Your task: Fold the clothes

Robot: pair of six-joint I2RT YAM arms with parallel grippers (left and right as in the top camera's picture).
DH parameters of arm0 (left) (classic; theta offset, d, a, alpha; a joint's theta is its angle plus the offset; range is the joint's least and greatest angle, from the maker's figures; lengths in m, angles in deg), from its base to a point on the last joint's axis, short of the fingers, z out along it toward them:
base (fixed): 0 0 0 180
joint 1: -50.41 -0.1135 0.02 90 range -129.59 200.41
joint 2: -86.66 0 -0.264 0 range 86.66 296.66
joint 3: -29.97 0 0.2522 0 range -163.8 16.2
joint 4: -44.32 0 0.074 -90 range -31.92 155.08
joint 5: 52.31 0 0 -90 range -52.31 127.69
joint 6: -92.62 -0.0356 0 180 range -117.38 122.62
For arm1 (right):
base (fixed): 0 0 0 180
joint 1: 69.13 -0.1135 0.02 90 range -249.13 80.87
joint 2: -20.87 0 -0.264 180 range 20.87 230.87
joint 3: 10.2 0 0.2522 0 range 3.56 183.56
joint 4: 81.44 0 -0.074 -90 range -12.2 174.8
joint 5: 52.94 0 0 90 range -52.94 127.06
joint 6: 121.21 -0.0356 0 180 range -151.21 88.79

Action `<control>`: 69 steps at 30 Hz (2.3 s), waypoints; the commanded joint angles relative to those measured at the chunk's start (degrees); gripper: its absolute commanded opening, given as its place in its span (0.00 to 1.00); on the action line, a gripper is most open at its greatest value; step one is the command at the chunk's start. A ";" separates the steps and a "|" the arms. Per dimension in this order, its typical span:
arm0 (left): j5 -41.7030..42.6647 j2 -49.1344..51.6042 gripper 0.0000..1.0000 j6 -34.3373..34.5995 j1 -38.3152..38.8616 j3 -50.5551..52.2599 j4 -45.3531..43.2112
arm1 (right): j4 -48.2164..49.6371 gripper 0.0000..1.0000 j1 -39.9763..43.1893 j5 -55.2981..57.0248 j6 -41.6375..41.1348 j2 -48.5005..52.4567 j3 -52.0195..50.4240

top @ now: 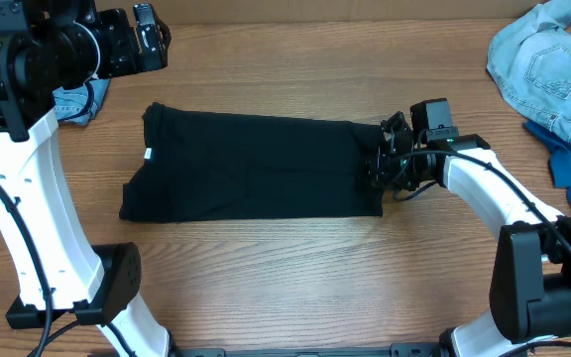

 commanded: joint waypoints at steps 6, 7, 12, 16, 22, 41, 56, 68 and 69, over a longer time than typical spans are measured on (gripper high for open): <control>2.21 -0.85 1.00 -1.11 0.48 -0.35 0.09 | 0.11 0.10 0.31 0.83 -0.33 -0.81 3.50; 2.69 -0.85 1.00 -1.44 0.48 -0.35 0.09 | 0.11 0.08 0.31 1.36 -0.83 -0.81 3.54; 3.26 -0.85 1.00 -1.60 0.48 -0.35 0.09 | 0.11 0.04 0.81 2.69 -1.84 -0.81 3.78; 3.26 -0.85 1.00 -1.57 0.48 -0.35 0.09 | -0.22 0.04 0.83 2.64 -1.84 -0.81 4.15; 3.23 -0.85 1.00 -1.57 0.48 -0.35 0.09 | -0.57 0.04 -0.92 0.57 -1.77 -0.83 5.73; 3.23 -0.85 1.00 -1.57 0.48 -0.35 0.09 | 8.68 0.04 -18.29 0.72 -5.22 -0.81 7.65; 3.28 -0.85 1.00 -1.55 0.48 -0.35 0.09 | 19.30 0.04 -24.72 1.62 -6.64 0.35 7.65; 3.48 -0.85 1.00 -1.55 0.48 -0.35 0.09 | 21.57 0.04 -25.53 1.60 -8.74 3.82 7.65; 3.45 -0.85 1.00 -1.57 0.48 -0.35 0.09 | 21.81 0.04 -25.57 1.60 -8.92 3.82 7.65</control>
